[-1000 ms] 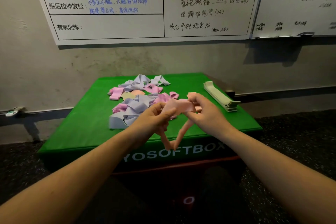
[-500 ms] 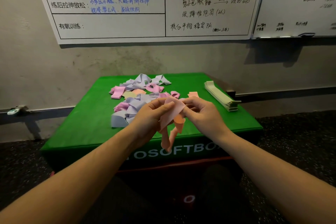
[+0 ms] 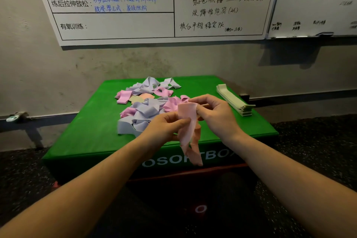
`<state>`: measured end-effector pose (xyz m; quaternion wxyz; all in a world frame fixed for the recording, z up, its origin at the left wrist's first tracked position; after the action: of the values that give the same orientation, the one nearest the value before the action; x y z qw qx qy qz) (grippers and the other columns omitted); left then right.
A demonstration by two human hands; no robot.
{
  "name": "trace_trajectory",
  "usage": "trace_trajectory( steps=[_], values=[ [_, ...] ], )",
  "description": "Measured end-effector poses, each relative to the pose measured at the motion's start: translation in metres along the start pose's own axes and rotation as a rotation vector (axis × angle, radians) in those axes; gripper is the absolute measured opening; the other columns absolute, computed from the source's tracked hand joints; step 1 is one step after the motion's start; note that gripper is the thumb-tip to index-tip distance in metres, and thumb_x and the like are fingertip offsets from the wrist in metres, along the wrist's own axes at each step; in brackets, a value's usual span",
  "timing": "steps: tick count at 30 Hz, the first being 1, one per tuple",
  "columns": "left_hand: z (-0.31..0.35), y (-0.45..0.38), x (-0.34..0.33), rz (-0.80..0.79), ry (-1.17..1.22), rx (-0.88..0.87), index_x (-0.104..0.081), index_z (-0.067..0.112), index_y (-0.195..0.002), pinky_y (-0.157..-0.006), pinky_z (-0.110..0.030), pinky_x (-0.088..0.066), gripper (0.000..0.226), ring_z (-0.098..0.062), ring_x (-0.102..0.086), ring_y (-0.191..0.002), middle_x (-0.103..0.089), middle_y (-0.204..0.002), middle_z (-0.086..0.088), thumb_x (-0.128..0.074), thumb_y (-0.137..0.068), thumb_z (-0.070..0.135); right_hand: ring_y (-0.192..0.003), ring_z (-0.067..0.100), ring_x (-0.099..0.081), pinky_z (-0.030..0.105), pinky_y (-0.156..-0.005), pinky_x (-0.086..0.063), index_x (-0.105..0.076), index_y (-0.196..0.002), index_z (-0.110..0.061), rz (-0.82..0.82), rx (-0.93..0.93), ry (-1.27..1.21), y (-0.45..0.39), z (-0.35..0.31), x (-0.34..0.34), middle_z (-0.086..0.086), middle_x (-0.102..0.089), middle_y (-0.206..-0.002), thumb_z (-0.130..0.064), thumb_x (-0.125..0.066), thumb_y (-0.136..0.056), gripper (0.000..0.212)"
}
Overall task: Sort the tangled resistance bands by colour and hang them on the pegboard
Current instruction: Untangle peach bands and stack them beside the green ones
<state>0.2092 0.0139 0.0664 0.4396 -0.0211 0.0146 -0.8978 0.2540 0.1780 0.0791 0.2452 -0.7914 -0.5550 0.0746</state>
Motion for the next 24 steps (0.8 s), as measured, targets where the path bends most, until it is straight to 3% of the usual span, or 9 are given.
trace_trajectory(
  steps=[3,6,8,10,13,17,21,23,24],
  values=[
    [-0.003,-0.002,-0.002,0.04,0.038,-0.012,-0.066,0.015,-0.111,-0.066,-0.026,-0.056,0.016,-0.015,-0.069,-0.088,-0.073,-0.105,-0.005,-0.059,-0.097,0.017,-0.081,0.011,-0.065,0.026,-0.067,-0.056,-0.073,-0.096,-0.022,-0.025,-0.029,0.004,0.0,0.0,0.0,0.009,-0.073,-0.094,-0.005,-0.066,-0.09,0.019],
    [-0.004,-0.005,-0.002,0.063,0.15,-0.022,-0.061,0.017,-0.12,-0.064,-0.027,-0.055,0.021,-0.019,-0.068,-0.088,-0.071,-0.109,-0.01,-0.052,-0.101,0.016,-0.089,0.001,-0.066,0.014,-0.067,-0.05,-0.066,-0.117,-0.014,-0.094,-0.137,-0.07,0.007,0.003,0.001,0.004,-0.069,-0.109,-0.012,-0.064,-0.094,0.023],
    [-0.003,-0.005,0.0,0.086,0.239,-0.034,-0.06,0.016,-0.124,-0.061,-0.028,-0.053,0.024,-0.019,-0.067,-0.083,-0.071,-0.108,-0.012,-0.051,-0.102,0.015,-0.104,0.001,-0.064,0.024,-0.081,-0.05,-0.063,-0.124,-0.023,-0.176,-0.245,-0.059,0.011,0.014,0.003,-0.003,-0.068,-0.118,-0.028,-0.062,-0.095,0.03],
    [-0.003,-0.006,0.004,0.115,0.308,-0.032,-0.059,0.015,-0.125,-0.062,-0.028,-0.052,0.025,-0.018,-0.063,-0.078,-0.068,-0.104,-0.014,-0.051,-0.102,0.016,-0.118,0.015,-0.06,0.041,-0.095,-0.048,-0.063,-0.124,-0.032,-0.316,-0.387,-0.123,0.019,0.03,0.004,-0.005,-0.067,-0.124,-0.041,-0.057,-0.087,0.038],
    [-0.005,-0.009,0.007,0.128,0.412,-0.024,-0.058,0.014,-0.13,-0.071,-0.032,-0.055,0.028,-0.018,-0.065,-0.081,-0.068,-0.109,-0.014,-0.052,-0.102,0.016,-0.121,0.026,-0.06,0.049,-0.102,-0.047,-0.061,-0.126,-0.026,-0.438,-0.562,-0.378,0.032,0.047,0.004,0.007,-0.065,-0.13,-0.035,-0.058,-0.082,0.045],
    [-0.009,-0.009,0.011,0.121,0.485,-0.007,-0.059,0.013,-0.13,-0.098,-0.048,-0.053,0.029,-0.026,-0.064,-0.101,-0.067,-0.12,-0.017,-0.051,-0.102,0.016,-0.114,0.032,-0.065,0.056,-0.106,-0.044,-0.062,-0.125,-0.01,-0.396,-0.599,-0.358,0.042,0.06,-0.002,0.018,-0.069,-0.118,-0.019,-0.073,-0.083,0.044],
    [-0.013,-0.011,0.011,0.222,0.414,0.011,-0.057,0.017,-0.128,-0.074,-0.04,-0.059,0.027,-0.024,-0.07,-0.092,-0.074,-0.103,-0.007,-0.054,-0.101,0.016,-0.109,0.039,-0.065,0.059,-0.103,-0.045,-0.058,-0.119,0.008,-0.281,-0.586,-0.282,0.045,0.064,-0.01,0.027,-0.067,-0.112,-0.02,-0.08,-0.078,0.054],
    [-0.015,-0.013,0.016,0.32,0.315,0.017,-0.055,0.017,-0.127,-0.067,-0.038,-0.058,0.026,-0.023,-0.072,-0.091,-0.075,-0.094,-0.001,-0.054,-0.101,0.019,-0.098,0.032,-0.068,0.049,-0.09,-0.057,-0.054,-0.11,0.01,-0.171,-0.572,-0.378,0.046,0.066,-0.008,0.026,-0.066,-0.102,-0.009,-0.07,-0.087,0.034],
    [-0.017,-0.014,0.019,0.35,0.27,0.024,-0.055,0.018,-0.127,-0.066,-0.037,-0.058,0.026,-0.023,-0.072,-0.092,-0.074,-0.098,-0.001,-0.054,-0.101,0.02,-0.086,0.029,-0.07,0.042,-0.077,-0.06,-0.053,-0.097,0.001,-0.124,-0.579,-0.431,0.046,0.067,-0.007,0.022,-0.067,-0.093,-0.005,-0.066,-0.089,0.017]
  ],
)
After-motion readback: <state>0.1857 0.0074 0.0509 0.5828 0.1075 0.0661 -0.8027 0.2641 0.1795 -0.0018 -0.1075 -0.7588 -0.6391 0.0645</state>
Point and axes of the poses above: each hand's wrist, its own y-axis away from the middle knuckle, its own x-axis out of the back of the hand, z = x × y, the point moved 1 cm from there along -y, towards the middle knuckle
